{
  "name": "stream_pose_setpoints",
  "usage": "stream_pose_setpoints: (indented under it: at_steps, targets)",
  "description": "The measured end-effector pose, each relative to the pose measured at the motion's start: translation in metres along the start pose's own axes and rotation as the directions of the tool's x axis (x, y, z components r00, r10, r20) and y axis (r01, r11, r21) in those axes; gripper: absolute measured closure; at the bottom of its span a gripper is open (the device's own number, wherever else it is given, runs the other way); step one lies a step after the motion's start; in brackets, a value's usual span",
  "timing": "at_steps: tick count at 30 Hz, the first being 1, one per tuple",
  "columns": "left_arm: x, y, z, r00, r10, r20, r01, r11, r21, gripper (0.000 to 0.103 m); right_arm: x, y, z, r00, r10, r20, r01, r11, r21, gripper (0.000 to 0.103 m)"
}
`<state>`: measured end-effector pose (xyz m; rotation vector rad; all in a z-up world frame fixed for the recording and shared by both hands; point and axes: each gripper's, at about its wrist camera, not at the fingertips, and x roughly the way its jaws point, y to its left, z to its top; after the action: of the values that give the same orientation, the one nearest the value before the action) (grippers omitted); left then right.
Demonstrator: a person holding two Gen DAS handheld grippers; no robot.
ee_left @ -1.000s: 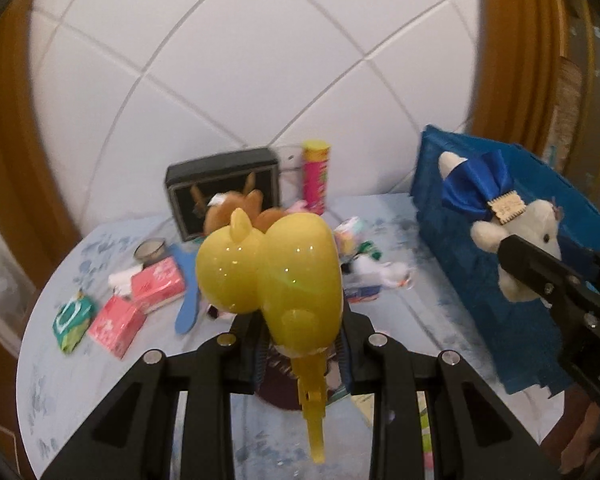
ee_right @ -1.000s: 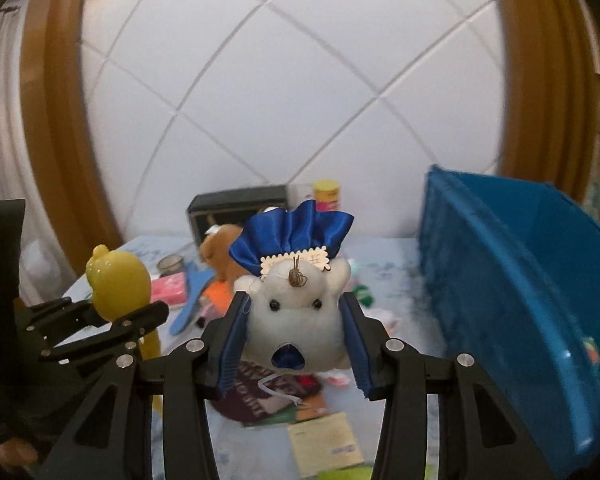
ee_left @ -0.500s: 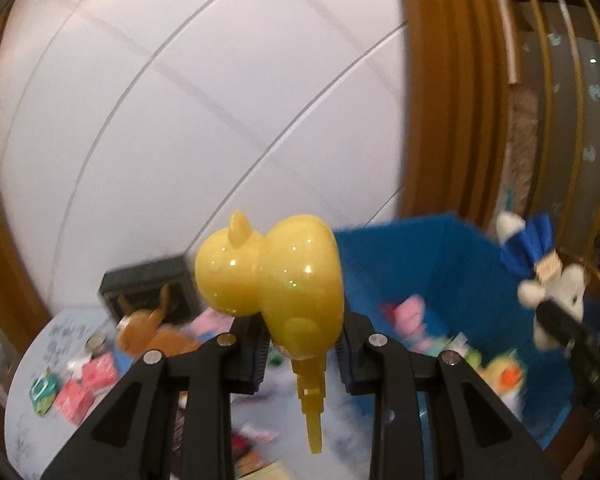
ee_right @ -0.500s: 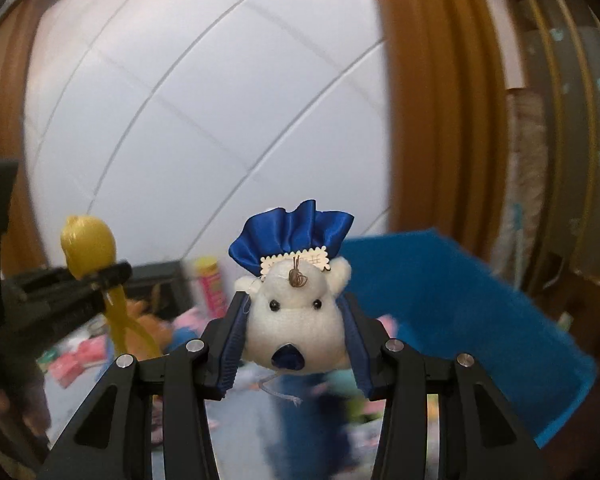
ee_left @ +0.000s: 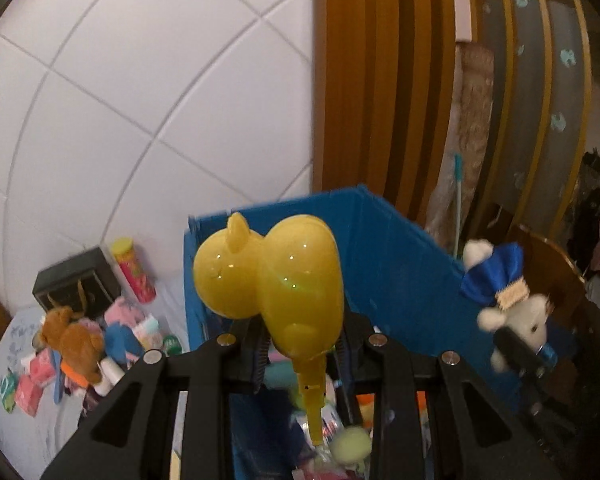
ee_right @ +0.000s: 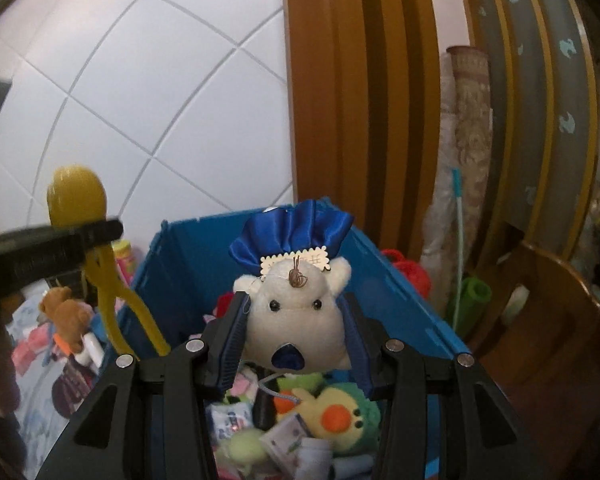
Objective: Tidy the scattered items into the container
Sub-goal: 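Carry the yellow scoop and white bunny into the blue crate and release both, then move both tools back over the table toward the maroon beanie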
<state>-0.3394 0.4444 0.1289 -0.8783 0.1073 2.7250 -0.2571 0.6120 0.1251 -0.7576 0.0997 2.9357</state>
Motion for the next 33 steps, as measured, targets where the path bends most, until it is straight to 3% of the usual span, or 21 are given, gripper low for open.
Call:
stream_pose_setpoints:
  at_steps: [2, 4, 5, 6, 8, 14, 22, 27, 33]
  targets:
    - [0.006, 0.002, -0.009, 1.000, 0.020, -0.017, -0.020, 1.000, -0.001, 0.076, 0.008, -0.001, -0.003, 1.000, 0.002, -0.003, -0.002, 1.000, -0.005, 0.053]
    - [0.009, 0.004, -0.018, 0.999, 0.031, -0.040, -0.031, 1.000, 0.005, 0.070, 0.006, -0.001, -0.006, 1.000, 0.000, 0.004, 0.000, 1.000, -0.009, 0.032]
    - [0.009, 0.004, -0.022, 0.998, 0.031, -0.052, -0.031, 1.000, 0.005, 0.052, 0.005, 0.000, -0.008, 1.000, -0.002, 0.008, 0.002, 1.000, -0.011, 0.008]
    - [0.008, 0.006, -0.028, 0.998, 0.039, -0.055, -0.039, 0.999, 0.003, 0.030, 0.005, 0.003, -0.010, 1.000, -0.009, 0.013, 0.009, 1.000, -0.013, 0.000]
    - [0.003, 0.008, -0.038, 0.997, 0.070, -0.028, -0.070, 0.998, 0.003, 0.015, 0.005, 0.006, -0.013, 1.000, -0.015, 0.026, 0.016, 1.000, -0.021, 0.000]
    - [-0.016, 0.021, -0.061, 0.995, 0.096, -0.010, -0.096, 0.995, -0.020, 0.015, 0.006, 0.009, -0.023, 1.000, -0.005, 0.025, 0.005, 1.000, -0.002, 0.000]
    - [-0.054, 0.067, -0.103, 0.991, 0.131, 0.022, -0.129, 0.989, -0.075, 0.015, -0.011, 0.030, -0.042, 0.998, 0.055, 0.032, -0.056, 0.998, 0.043, 0.000]
    - [-0.069, 0.117, -0.140, 0.983, 0.181, -0.012, -0.181, 0.977, -0.113, 0.015, -0.026, 0.066, -0.054, 0.993, 0.104, 0.053, -0.106, 0.994, 0.030, 0.000]
    - [-0.080, 0.195, -0.189, 0.962, 0.260, -0.087, -0.270, 0.951, -0.150, 0.015, -0.029, 0.136, -0.073, 0.982, 0.184, 0.034, -0.184, 0.983, -0.015, 0.000]
